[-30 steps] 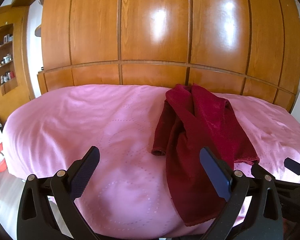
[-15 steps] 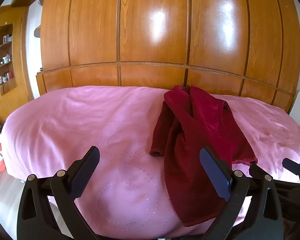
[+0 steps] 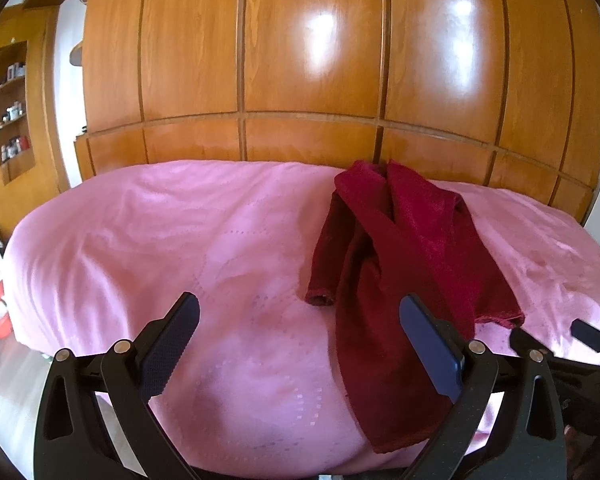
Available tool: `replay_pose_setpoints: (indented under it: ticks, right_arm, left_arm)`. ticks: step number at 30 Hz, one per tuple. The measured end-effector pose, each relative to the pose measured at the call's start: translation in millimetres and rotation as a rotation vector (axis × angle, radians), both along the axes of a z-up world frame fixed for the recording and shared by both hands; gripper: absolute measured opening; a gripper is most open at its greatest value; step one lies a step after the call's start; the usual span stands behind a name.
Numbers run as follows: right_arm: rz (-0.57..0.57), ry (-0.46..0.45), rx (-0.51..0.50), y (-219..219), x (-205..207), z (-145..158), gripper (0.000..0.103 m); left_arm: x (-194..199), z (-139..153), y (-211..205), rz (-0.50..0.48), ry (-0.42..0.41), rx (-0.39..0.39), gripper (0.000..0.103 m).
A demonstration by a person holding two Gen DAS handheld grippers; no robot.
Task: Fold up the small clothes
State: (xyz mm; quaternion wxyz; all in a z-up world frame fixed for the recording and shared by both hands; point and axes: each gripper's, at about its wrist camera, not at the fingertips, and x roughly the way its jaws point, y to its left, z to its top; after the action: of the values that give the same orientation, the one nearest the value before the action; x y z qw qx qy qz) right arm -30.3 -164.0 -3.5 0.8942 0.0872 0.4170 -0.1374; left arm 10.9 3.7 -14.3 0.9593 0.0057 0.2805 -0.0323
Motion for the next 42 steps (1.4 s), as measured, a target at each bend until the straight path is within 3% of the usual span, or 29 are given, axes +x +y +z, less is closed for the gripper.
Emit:
replay_pose_setpoints:
  ticks: [12,14,20,23,26,31,32,34,35,36,38,40,42]
  right_arm:
    - [-0.024,0.022,0.064,-29,13,-8,0.101]
    - [-0.040,0.031,0.092,-38,14,-11,0.101]
    - [-0.085,0.047,0.148,-64,17,-18,0.101]
    - [-0.094,0.048,0.150,-70,18,-19,0.101]
    - [-0.080,0.056,0.143,-71,20,-22,0.101]
    - [-0.050,0.059,0.104,-66,24,-24,0.101]
    - [-0.038,0.057,0.102,-65,25,-24,0.101]
    - [-0.023,0.056,0.116,-64,29,-25,0.100]
    - [-0.011,0.052,0.124,-63,32,-24,0.100]
    - [0.001,0.043,0.125,-62,35,-22,0.098]
    - [0.029,0.020,0.132,-59,44,-17,0.093]
    - [0.071,0.001,0.189,-56,58,-11,0.084]
    - [0.111,-0.006,0.229,-50,73,-7,0.075]
  left_arm:
    - [24,-9,-13,-0.076,0.054,0.058,0.099]
    - [28,-10,-19,-0.122,0.075,0.057,0.093]
    - [40,-23,-44,-0.304,0.186,0.025,0.075]
    - [48,-33,-52,-0.345,0.243,0.005,0.075]
    - [58,-35,-56,-0.370,0.292,-0.067,0.075]
    - [66,-26,-59,-0.382,0.321,-0.161,0.075]
    - [68,-25,-62,-0.374,0.314,-0.150,0.075]
    - [73,-29,-72,-0.353,0.312,-0.053,0.074]
    - [76,-33,-73,-0.358,0.327,-0.044,0.050]
    - [79,-35,-72,-0.364,0.344,-0.050,0.021]
    - [88,-38,-59,-0.346,0.371,-0.092,0.011]
    - [93,-31,-33,-0.338,0.360,-0.197,0.009]
    - [95,-25,-11,-0.316,0.328,-0.227,0.009]
